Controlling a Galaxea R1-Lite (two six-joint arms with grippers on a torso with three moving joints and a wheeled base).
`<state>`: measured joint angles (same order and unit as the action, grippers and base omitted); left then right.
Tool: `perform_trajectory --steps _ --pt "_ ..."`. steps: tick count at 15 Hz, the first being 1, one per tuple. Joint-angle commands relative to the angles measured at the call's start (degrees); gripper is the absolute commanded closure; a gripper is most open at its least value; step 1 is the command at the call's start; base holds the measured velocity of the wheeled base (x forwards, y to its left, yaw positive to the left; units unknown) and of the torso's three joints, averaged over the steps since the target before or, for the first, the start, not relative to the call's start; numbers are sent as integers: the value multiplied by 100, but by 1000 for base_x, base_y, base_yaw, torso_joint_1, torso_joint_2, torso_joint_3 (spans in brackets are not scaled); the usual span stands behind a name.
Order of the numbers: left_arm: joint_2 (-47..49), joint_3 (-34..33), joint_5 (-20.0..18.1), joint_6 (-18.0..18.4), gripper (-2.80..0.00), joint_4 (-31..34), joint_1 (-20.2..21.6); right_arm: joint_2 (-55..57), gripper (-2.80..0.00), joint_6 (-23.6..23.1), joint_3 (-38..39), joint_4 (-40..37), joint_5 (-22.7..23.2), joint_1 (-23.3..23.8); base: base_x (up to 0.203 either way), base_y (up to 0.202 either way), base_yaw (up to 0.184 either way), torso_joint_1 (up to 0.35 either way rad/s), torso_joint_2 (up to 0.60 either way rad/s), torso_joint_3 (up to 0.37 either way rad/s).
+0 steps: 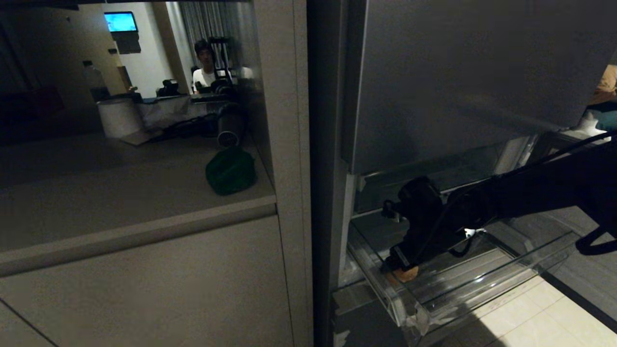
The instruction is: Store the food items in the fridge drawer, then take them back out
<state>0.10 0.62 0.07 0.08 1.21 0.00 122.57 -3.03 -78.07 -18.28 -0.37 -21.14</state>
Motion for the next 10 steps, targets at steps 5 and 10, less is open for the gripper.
perform_trajectory --steps 5,10 --pt "-1 -1 1 1 0 2 0 170 -280 171 1 35 -24 -13 0 0 0 0 0 0" --pt "-1 -1 1 1 0 2 0 170 -280 224 112 44 -33 -13 0 0 0 0 0 0"
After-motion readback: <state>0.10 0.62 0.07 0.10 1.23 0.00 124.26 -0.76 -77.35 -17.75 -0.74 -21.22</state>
